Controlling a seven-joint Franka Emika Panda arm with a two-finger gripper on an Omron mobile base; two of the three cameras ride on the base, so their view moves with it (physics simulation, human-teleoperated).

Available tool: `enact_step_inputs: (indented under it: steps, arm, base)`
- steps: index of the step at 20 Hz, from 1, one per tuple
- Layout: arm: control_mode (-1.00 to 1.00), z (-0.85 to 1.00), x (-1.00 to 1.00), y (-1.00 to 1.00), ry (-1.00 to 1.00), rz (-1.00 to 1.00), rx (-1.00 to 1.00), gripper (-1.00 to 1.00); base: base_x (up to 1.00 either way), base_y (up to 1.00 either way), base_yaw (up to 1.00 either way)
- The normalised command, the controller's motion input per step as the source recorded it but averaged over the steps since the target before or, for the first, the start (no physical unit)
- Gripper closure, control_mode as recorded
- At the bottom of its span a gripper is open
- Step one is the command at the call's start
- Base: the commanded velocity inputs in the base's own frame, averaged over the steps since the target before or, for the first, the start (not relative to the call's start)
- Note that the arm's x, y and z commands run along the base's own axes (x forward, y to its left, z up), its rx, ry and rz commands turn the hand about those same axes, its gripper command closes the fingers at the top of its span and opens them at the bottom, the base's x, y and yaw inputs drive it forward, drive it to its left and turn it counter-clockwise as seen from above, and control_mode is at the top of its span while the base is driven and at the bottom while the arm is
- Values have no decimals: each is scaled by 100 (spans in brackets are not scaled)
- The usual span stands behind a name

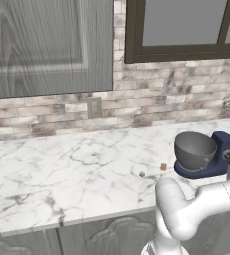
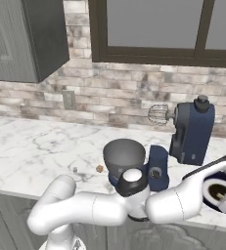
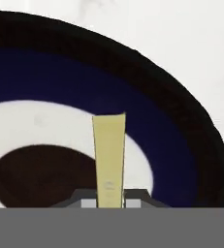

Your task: Add butter and sugar cubes to the stand mixer bowl and then turn on the stand mixer to begin making frosting.

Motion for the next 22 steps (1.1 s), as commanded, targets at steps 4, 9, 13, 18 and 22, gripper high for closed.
enact_step_inputs:
  steps: [4, 9, 13, 18, 22]
  arm:
    - [-100, 42, -51, 53, -4, 0, -6, 100]
    - [-100, 36, -47, 79, -8, -1, -11, 100]
    - [-100, 33, -61, 80, -16, -3, -15, 100]
    - [-100, 31, -60, 82, -20, -3, -18, 100]
    - [-100, 24, -41, 81, -25, -2, -41, 100]
  base:
    - [0, 0, 0]
    - [0, 0, 0]
    - [0, 0, 0]
    - [0, 0, 0]
    - [0, 0, 0]
